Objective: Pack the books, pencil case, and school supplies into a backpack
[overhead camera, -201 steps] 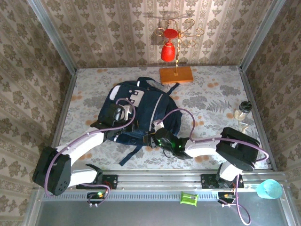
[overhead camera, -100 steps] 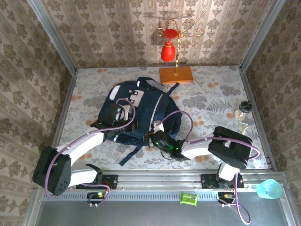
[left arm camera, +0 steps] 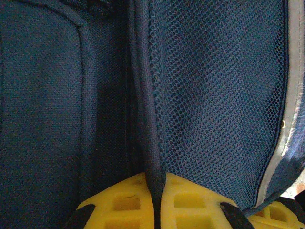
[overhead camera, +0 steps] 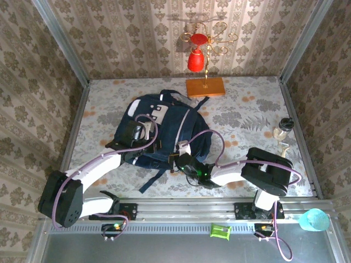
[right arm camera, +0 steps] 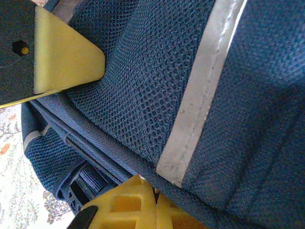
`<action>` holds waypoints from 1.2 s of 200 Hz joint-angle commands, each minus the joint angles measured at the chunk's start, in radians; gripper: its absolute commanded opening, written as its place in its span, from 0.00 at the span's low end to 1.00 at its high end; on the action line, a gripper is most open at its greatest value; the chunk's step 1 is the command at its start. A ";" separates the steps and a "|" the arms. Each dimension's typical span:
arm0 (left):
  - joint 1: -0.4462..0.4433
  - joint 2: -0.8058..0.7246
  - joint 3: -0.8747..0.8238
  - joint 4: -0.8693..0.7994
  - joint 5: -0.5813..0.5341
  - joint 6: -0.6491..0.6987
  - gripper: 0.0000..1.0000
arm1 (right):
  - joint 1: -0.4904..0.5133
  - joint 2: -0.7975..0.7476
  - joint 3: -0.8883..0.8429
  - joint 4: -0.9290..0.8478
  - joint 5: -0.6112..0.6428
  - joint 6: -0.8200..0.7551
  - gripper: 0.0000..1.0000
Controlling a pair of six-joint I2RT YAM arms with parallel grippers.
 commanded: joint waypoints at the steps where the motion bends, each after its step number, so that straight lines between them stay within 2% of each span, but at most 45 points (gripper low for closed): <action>1: 0.002 -0.014 -0.008 0.000 0.048 0.030 0.00 | 0.001 -0.029 -0.018 -0.012 0.073 0.018 0.00; 45: 0.025 -0.019 -0.009 -0.007 0.027 0.037 0.00 | 0.002 -0.104 -0.061 -0.134 0.096 0.020 0.00; 95: 0.053 -0.027 0.008 -0.062 -0.028 0.106 0.00 | 0.000 -0.228 -0.084 -0.379 0.167 0.026 0.00; 114: 0.064 -0.040 0.006 -0.075 -0.054 0.120 0.00 | -0.011 -0.284 -0.095 -0.489 0.211 0.041 0.00; 146: 0.110 -0.053 0.006 -0.088 -0.083 0.131 0.00 | -0.051 -0.382 -0.115 -0.571 0.225 0.022 0.00; 163: 0.112 -0.053 0.011 -0.097 -0.102 0.139 0.00 | -0.091 -0.403 -0.112 -0.568 0.169 -0.032 0.00; 178: 0.113 -0.052 0.012 -0.099 -0.115 0.144 0.00 | -0.134 -0.418 -0.111 -0.530 0.060 -0.102 0.00; 200: 0.113 -0.050 0.018 -0.096 -0.107 0.136 0.00 | -0.147 -0.429 -0.115 -0.453 -0.086 -0.205 0.00; 217: 0.112 -0.050 0.018 -0.092 -0.094 0.129 0.00 | -0.147 -0.411 -0.088 -0.465 -0.181 -0.281 0.00; 240: 0.113 -0.056 0.016 -0.091 -0.088 0.127 0.00 | -0.140 -0.386 -0.052 -0.461 -0.271 -0.345 0.20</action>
